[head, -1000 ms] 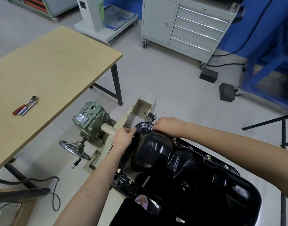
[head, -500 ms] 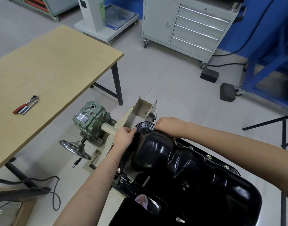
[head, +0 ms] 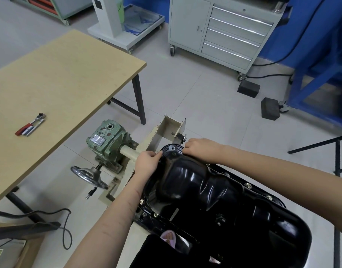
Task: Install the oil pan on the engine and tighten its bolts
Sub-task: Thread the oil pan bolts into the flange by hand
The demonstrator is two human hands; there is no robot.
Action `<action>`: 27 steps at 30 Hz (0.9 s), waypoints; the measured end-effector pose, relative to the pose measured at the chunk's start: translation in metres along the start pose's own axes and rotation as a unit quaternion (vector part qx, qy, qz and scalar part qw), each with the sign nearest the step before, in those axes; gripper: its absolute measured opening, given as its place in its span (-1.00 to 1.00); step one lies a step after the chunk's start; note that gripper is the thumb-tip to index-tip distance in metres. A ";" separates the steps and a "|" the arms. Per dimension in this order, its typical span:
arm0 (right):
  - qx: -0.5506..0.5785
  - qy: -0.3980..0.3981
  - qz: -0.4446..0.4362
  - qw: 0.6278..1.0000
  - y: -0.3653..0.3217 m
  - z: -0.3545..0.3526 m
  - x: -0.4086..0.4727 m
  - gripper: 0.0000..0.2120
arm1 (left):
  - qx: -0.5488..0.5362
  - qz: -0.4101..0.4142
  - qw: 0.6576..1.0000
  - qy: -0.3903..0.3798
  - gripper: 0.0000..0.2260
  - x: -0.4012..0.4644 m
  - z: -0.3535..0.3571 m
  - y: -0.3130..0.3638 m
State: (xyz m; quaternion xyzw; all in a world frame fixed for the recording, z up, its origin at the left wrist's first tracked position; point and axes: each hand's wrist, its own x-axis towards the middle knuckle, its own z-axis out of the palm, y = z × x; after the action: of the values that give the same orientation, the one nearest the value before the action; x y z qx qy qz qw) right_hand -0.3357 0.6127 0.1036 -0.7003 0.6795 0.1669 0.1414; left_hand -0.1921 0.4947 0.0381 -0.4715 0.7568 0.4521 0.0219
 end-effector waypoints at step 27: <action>-0.022 0.007 0.053 0.998 -0.003 -0.001 0.005 -0.77 | 0.000 0.006 1.000 0.000 -0.61 0.000 0.000 -0.001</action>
State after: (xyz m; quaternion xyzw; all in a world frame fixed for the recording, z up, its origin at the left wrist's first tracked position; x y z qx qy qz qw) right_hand -0.3323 0.6083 0.1026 -0.6676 0.7128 0.1835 0.1122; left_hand -0.1919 0.4945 0.0374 -0.4665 0.7597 0.4525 0.0190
